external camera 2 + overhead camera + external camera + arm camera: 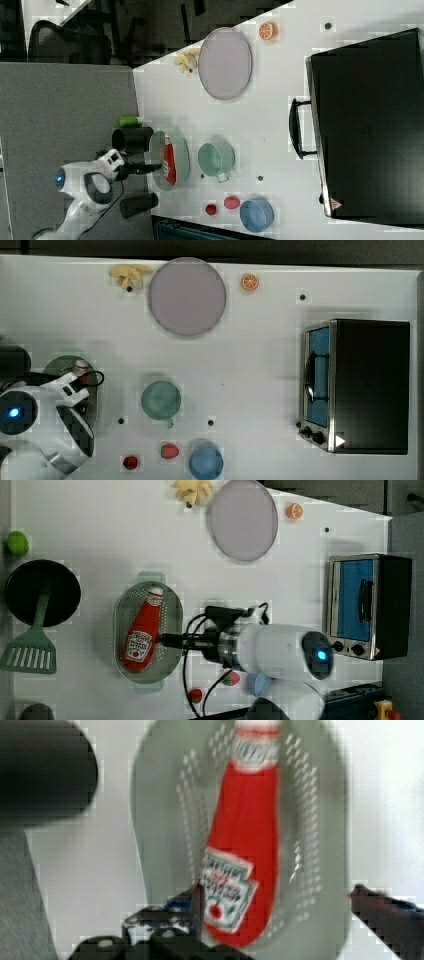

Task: Pick Ketchup from the table and place it in strainer.

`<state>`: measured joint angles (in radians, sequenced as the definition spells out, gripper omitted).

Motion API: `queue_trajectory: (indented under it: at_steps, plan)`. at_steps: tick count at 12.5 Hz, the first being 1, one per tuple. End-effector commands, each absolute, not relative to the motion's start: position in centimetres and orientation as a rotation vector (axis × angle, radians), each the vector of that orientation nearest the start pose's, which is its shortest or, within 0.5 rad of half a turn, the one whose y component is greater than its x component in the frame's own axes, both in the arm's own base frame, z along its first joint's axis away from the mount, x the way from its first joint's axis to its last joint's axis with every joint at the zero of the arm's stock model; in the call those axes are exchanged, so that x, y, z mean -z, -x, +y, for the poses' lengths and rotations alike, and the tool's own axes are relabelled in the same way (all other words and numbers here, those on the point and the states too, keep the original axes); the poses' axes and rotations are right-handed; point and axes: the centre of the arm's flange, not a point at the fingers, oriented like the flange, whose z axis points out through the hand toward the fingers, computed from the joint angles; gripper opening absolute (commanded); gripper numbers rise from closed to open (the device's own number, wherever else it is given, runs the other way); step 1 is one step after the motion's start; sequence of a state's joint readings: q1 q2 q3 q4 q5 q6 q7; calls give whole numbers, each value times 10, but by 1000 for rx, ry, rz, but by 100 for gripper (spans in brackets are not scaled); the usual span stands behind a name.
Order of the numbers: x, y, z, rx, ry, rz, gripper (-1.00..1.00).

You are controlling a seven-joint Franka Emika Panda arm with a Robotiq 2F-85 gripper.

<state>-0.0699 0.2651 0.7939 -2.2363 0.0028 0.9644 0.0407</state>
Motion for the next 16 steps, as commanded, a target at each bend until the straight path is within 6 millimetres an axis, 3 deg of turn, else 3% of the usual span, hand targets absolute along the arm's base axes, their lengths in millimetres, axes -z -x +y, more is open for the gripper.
queue_trajectory:
  at_steps: [1, 5, 9, 12, 16]
  plan:
    - [-369, -463, 316, 123, 2905, 443, 100]
    - [-434, -500, 197, 214, 2973, 774, 100]
    - [-515, -495, 84, 203, 2962, 1088, 100]
    - [-568, -482, 35, 162, 2964, 1125, 100]
    - [-584, -470, -7, 10, 2893, 1190, 100]
